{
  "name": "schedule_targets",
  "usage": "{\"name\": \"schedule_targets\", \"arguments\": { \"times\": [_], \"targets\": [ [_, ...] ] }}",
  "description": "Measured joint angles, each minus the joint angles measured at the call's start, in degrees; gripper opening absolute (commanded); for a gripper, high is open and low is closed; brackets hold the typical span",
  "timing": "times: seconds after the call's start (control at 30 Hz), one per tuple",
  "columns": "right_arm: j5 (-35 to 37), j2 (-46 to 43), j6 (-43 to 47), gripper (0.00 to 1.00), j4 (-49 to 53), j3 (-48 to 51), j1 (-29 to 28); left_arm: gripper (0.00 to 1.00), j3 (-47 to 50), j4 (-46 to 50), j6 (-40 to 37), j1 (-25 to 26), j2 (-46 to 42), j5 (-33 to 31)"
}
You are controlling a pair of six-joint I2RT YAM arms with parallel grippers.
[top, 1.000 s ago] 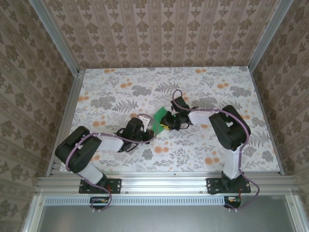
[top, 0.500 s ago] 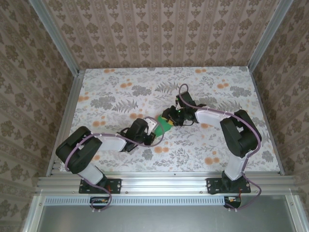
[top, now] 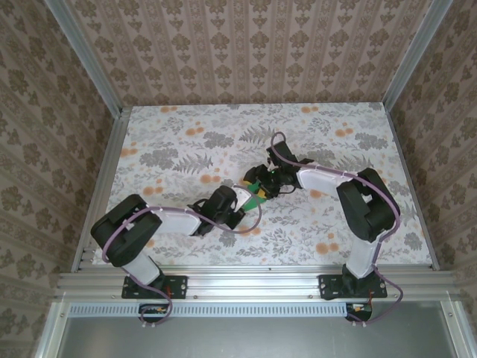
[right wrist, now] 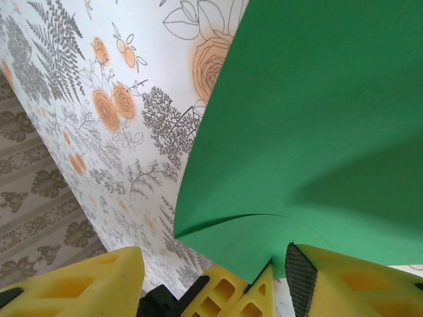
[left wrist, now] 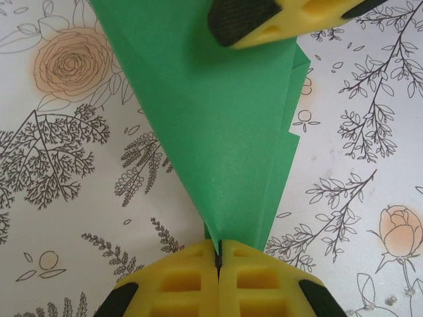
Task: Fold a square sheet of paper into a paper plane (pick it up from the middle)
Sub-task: Fold the wing for the fifth time at the center of the table.
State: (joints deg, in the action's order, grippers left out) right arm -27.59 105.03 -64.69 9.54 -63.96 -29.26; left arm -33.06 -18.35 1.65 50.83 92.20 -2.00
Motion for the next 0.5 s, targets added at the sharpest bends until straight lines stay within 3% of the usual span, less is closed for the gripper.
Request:
{"name": "schedule_targets", "arguments": {
  "times": [0.5],
  "targets": [
    [4.3,3.8,4.6,0.3,8.7,-5.8,-0.7,0.0,-0.4,0.2,-0.9,1.3,0.4,-2.6]
  ]
}}
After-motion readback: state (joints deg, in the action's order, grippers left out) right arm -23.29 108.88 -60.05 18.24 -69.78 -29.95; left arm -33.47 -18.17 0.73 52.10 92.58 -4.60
